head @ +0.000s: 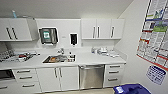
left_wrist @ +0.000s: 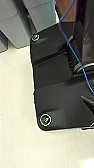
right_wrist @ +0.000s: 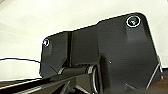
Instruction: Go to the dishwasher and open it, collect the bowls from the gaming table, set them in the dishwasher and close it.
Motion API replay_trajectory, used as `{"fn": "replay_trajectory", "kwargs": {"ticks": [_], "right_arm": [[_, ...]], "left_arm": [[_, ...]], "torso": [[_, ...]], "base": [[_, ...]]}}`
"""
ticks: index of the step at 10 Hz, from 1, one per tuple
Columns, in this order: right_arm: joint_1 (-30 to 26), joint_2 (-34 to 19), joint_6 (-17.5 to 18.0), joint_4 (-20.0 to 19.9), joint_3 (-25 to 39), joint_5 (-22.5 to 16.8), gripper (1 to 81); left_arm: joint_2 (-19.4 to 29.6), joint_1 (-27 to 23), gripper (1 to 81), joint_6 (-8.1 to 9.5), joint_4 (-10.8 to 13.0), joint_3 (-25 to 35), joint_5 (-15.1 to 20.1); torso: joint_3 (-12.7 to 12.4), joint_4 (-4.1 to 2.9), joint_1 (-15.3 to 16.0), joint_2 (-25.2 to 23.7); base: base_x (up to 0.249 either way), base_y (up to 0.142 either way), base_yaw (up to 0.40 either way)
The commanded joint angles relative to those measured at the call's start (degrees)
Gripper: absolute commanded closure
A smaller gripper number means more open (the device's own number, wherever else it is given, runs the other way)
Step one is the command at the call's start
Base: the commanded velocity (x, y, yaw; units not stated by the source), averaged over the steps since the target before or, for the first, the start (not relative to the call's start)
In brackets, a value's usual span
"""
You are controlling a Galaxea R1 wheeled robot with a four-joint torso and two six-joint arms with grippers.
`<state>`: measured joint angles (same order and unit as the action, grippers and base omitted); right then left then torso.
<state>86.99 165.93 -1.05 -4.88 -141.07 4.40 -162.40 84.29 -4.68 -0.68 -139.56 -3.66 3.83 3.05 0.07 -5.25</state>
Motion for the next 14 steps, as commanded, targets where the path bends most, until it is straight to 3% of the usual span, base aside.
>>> {"fn": "replay_trajectory", "kwargs": {"ticks": [1, 14], "right_arm": [[-3.2, -0.5, -0.2, 0.4, 0.3, -3.0, 1.0], [-3.3, -0.5, -0.2, 0.4, -0.1, -3.0, 1.0]], "left_arm": [[0.6, -3.6, 1.0, -0.24, 0.2, 0.5, 2.7], [0.8, -3.6, 1.0, -0.15, 0.0, 0.5, 2.7]], "torso": [[0.0, 0.0, 0.0, 0.0], [0.0, 0.0, 0.0, 0.0]], "base": [[0.147, 0.0, 0.0], [0.143, 0.0, 0.0]]}}
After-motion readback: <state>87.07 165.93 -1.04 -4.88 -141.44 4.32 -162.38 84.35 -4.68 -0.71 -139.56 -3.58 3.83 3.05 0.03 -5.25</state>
